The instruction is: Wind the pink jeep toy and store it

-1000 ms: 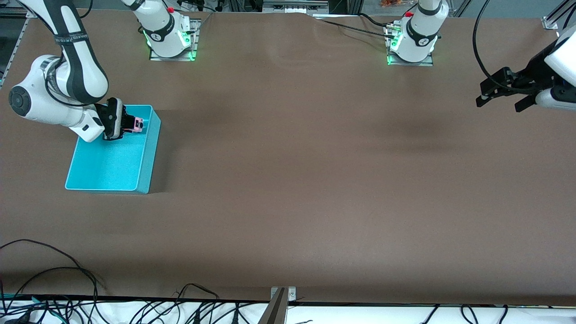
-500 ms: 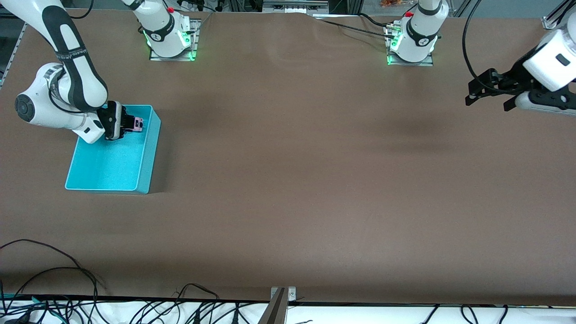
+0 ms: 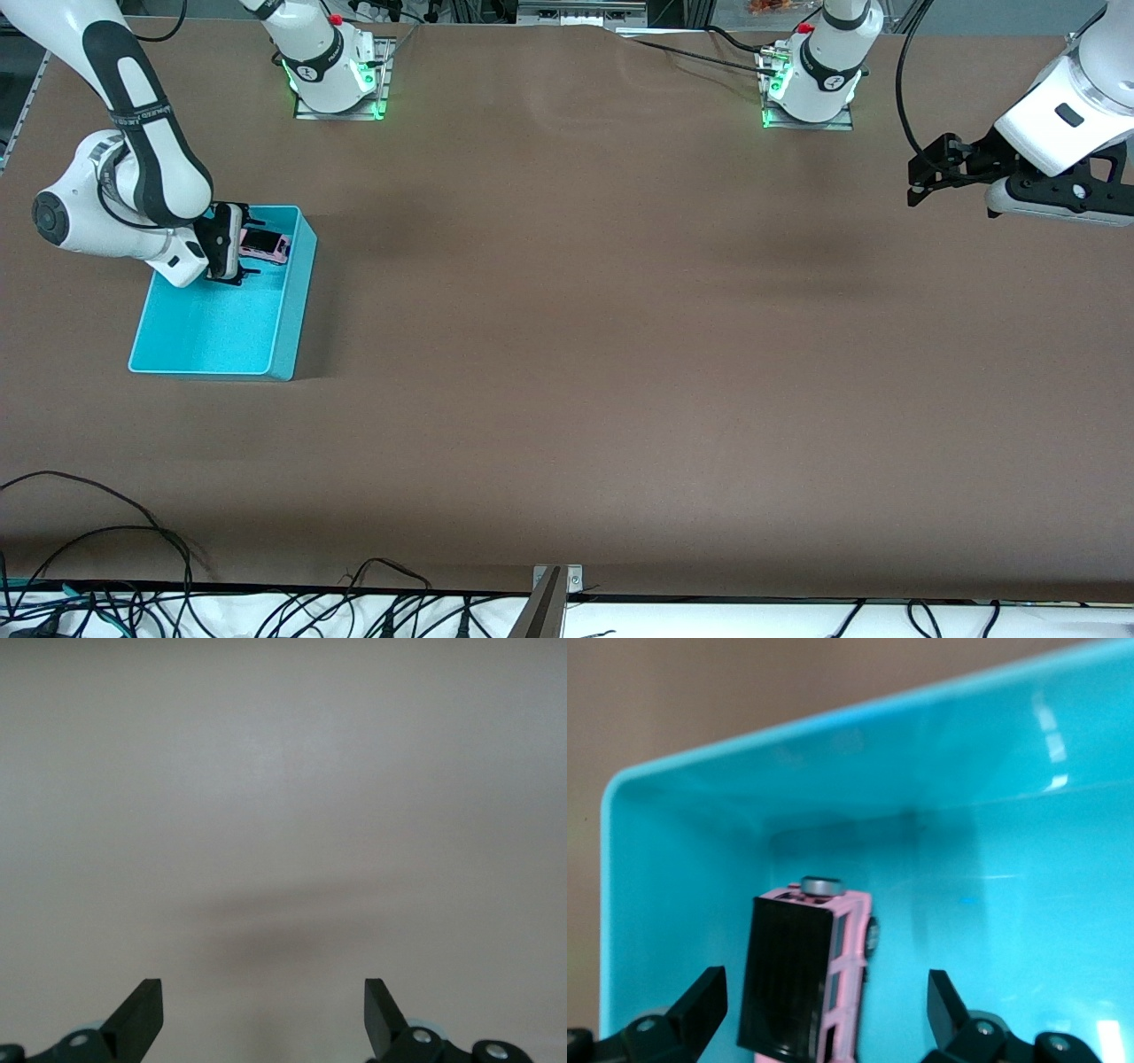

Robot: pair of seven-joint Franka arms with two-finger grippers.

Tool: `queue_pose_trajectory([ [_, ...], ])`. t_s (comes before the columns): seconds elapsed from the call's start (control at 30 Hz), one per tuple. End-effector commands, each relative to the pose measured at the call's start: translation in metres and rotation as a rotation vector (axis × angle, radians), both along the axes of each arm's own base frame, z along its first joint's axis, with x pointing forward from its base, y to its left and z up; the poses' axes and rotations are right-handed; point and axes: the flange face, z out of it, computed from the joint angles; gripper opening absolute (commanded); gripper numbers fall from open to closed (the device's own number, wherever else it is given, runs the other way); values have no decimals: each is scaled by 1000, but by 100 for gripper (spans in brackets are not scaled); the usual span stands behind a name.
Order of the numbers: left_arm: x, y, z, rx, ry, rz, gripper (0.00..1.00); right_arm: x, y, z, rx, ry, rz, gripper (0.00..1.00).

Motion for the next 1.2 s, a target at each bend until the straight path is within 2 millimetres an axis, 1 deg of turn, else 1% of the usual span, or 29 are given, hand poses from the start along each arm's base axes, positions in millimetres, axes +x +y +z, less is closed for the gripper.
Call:
queue_pose_trajectory([
  [0.0, -3, 6, -3, 6, 16, 8, 100, 38, 10, 44, 44, -45, 44, 100],
  [0.07, -4, 7, -5, -4, 21, 10, 100, 54, 11, 63, 39, -78, 51, 100],
  [0.13, -5, 7, -5, -14, 23, 13, 100, 65, 13, 79, 37, -100, 49, 100],
  [0.2, -4, 7, -5, -19, 25, 13, 100, 77, 19, 100, 35, -134, 59, 100],
  [0.3, -4, 6, -6, -22, 26, 12, 100, 91, 27, 131, 14, -166, -5, 100],
  [0.47, -4, 6, -5, -24, 25, 13, 100, 99, 40, 176, -27, -118, -210, 100],
  [0.5, -4, 6, -5, -24, 25, 13, 100, 101, 41, 183, -37, -107, -252, 100],
  [0.73, -3, 7, -6, -24, 25, 16, 100, 110, 49, 251, -111, -19, -583, 100],
  [0.87, -3, 7, -6, -24, 25, 16, 100, 115, 59, 286, -193, 29, -770, 100],
  [0.93, -3, 7, -6, -23, 27, 16, 100, 116, 59, 300, -227, 40, -850, 100],
  [1.03, -3, 6, -6, -24, 25, 15, 100, 117, 60, 314, -266, 44, -936, 100],
  [1.17, -3, 6, -5, -24, 24, 16, 100, 117, 56, 327, -315, 50, -1057, 100],
])
